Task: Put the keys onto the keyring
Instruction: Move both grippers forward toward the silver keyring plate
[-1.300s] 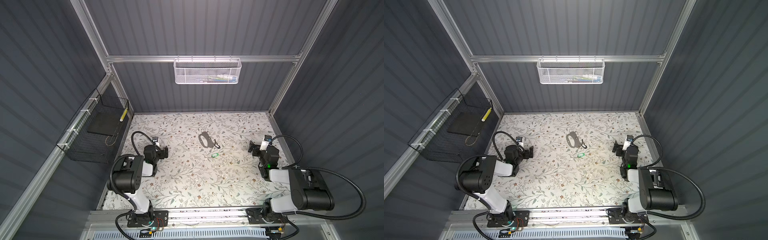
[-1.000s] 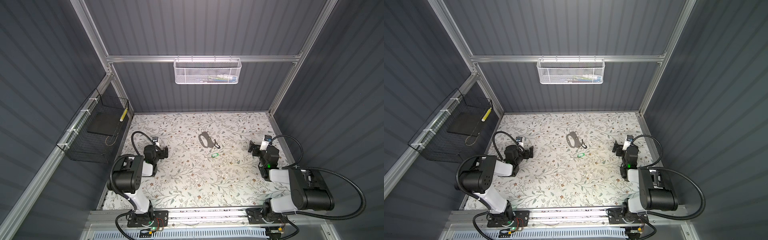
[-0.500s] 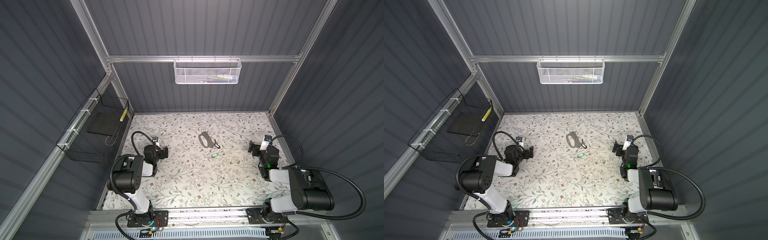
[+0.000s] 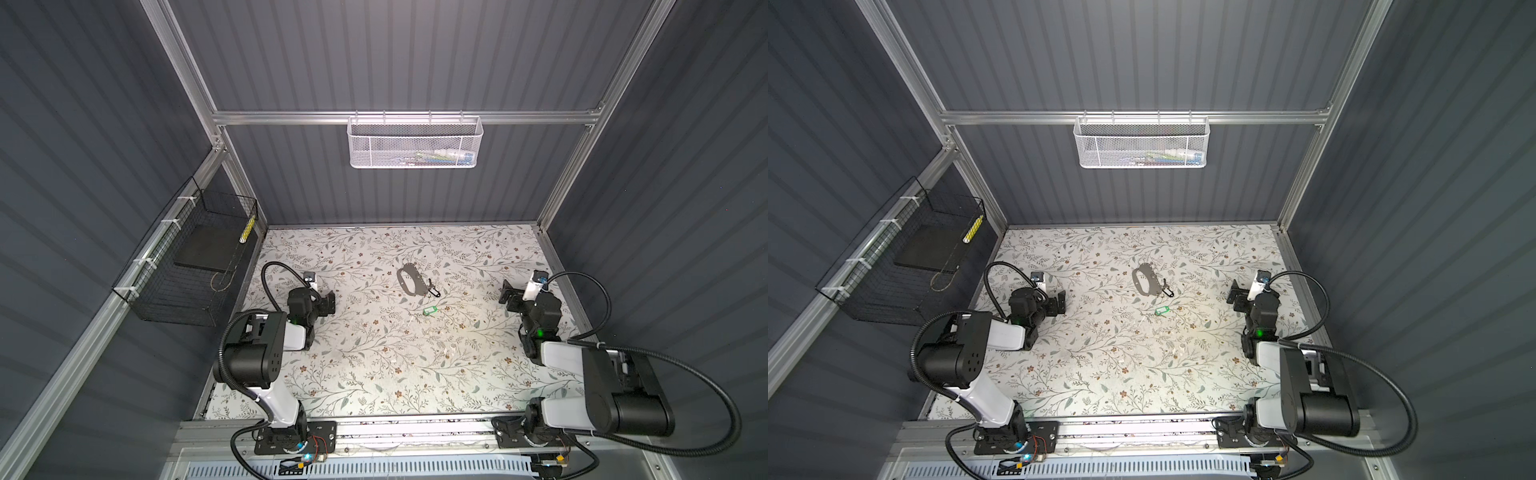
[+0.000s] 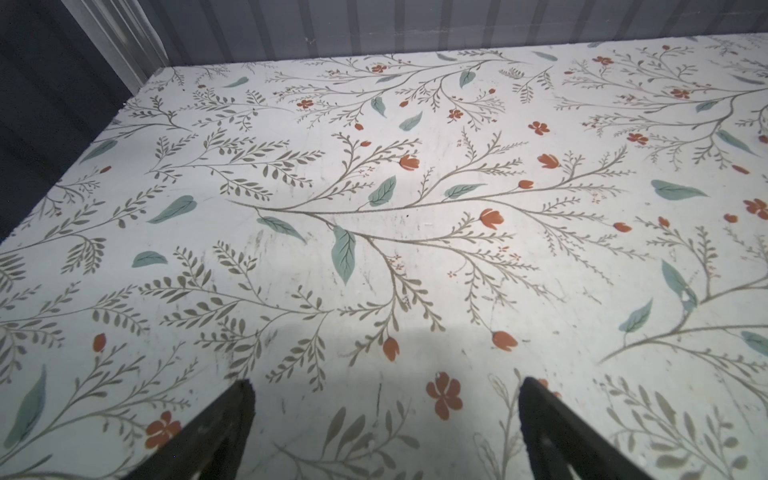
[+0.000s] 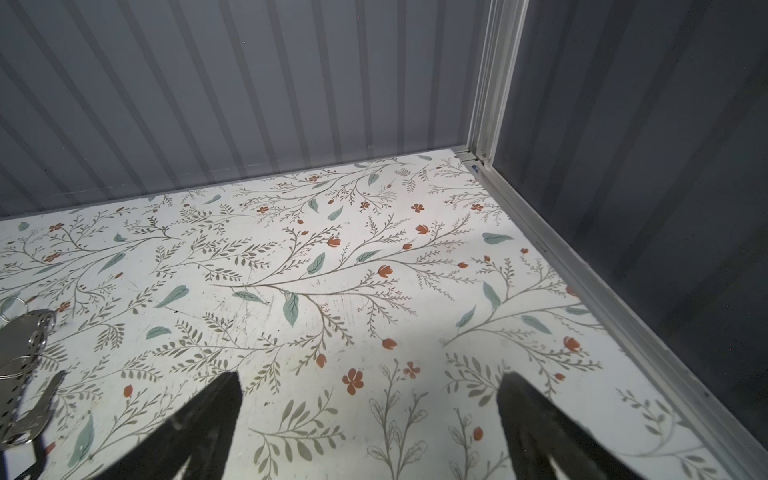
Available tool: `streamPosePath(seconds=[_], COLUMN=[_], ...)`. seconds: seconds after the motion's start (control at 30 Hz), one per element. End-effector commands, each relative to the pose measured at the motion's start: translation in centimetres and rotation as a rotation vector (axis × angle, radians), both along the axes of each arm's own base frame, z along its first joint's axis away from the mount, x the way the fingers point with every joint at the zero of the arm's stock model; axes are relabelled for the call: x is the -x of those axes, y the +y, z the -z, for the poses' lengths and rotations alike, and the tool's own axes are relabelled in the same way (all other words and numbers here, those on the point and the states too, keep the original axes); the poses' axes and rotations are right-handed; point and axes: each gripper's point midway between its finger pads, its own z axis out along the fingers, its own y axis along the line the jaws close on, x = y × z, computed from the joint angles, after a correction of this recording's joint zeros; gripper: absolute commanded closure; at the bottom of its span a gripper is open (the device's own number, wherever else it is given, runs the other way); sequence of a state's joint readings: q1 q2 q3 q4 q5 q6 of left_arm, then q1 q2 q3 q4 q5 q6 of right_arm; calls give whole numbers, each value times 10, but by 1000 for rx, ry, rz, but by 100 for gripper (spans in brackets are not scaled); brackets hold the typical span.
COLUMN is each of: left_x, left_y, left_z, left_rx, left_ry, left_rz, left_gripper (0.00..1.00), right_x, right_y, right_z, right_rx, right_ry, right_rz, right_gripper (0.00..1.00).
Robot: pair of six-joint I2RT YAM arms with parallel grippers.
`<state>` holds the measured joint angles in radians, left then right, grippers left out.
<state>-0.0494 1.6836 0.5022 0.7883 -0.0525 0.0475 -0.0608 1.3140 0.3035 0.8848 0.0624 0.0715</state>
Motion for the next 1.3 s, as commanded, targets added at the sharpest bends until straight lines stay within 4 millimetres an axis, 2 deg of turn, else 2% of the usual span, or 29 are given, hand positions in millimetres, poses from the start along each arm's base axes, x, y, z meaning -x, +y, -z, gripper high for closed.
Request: streamPosePath(seconds=[0.0,0.1,0.2,0.3,0.37,0.4,0.5,0.63,0.7,0.77,0.83,0.93,1.03,1.13,1.27], left_x=[-9,-8,-6,1,8,12,23,37,40,42,43,43,38,26,5], left_y=[3,3,-13,-46,-74,-88,-127,-162,-174,-181,-184,-183,-182,-181,-168], left_z=[-30,-52,-75,-90,-95,-96,-98,-98,-95,-93,-91,-91,-95,-98,-90], left_rx=[-2,32,76,94,110,130,182,168,177,195,203,181,134,109,140], left_ry=[1,12,25,76,129,160,241,285,301,323,347,361,356,351,377], left_rz=[-19,-57,-45,18,83,111,190,235,247,248,244,247,263,279,275], left_gripper=[0,0,1,3,6,9,16,19,19,19,19,19,15,13,12], right_x=[2,4,4,0,-7,-12,-33,-66,-78,-85,-84,-82,-83,-86,-89], right_y=[4,25,50,82,107,117,142,165,180,204,232,258,272,276,283], right_z=[-27,-56,-68,-71,-80,-78,-96,-116,-113,-110,-95,-69,-42,-25,-5], right_rx=[-17,-100,-171,-167,-182,-192,-265,-322,-353,-356,-305,-202,-147,-130,-105], right_ry=[3,2,58,110,106,117,102,126,160,184,242,337,444,488,549], right_rz=[-16,-106,-154,-181,-204,-207,-224,-206,-202,-237,-281,-332,-367,-374,-390], right_gripper=[7,12,19,24,26,26,28,31,33,34,34,33,31,30,28])
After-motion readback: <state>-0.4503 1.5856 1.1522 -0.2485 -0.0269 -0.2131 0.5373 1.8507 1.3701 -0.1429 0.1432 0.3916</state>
